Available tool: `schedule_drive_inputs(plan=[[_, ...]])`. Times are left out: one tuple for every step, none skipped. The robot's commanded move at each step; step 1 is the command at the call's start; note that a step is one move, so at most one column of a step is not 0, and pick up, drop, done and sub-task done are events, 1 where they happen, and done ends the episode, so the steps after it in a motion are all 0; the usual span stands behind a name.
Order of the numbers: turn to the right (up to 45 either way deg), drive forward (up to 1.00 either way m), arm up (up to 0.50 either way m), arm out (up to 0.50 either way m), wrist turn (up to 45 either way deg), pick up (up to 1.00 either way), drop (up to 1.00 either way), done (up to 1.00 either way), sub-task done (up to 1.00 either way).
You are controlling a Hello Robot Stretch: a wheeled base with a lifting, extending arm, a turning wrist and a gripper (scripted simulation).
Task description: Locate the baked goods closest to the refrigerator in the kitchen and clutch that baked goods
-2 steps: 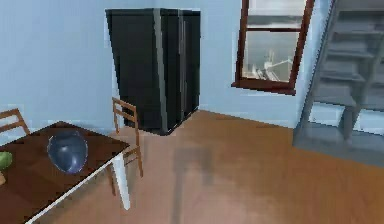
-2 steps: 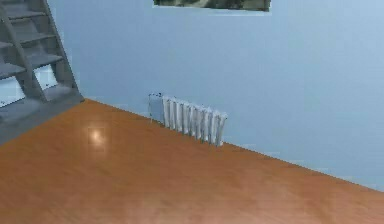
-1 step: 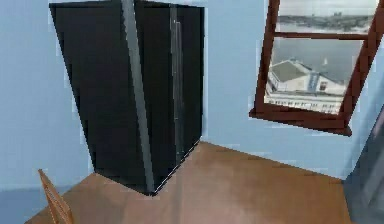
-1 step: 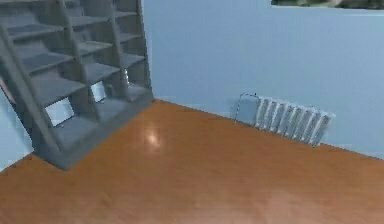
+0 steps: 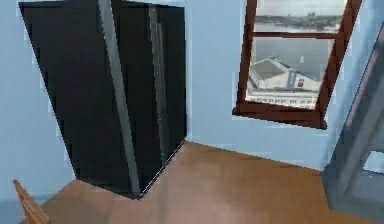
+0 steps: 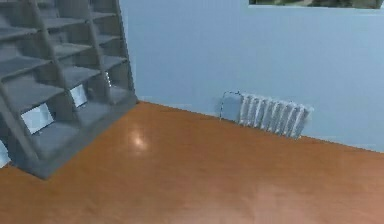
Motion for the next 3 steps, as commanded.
schedule_drive_inputs(plan=[[0.0, 0.55, 0.00, 0.00, 0.0, 0.00, 0.00, 0.00, 0.00], [45.0, 0.00, 0.00, 0.00, 0.0, 0.00, 0.00, 0.00, 0.00], [45.0, 0.00, 0.00, 0.00, 0.0, 0.00, 0.00, 0.00, 0.00]])
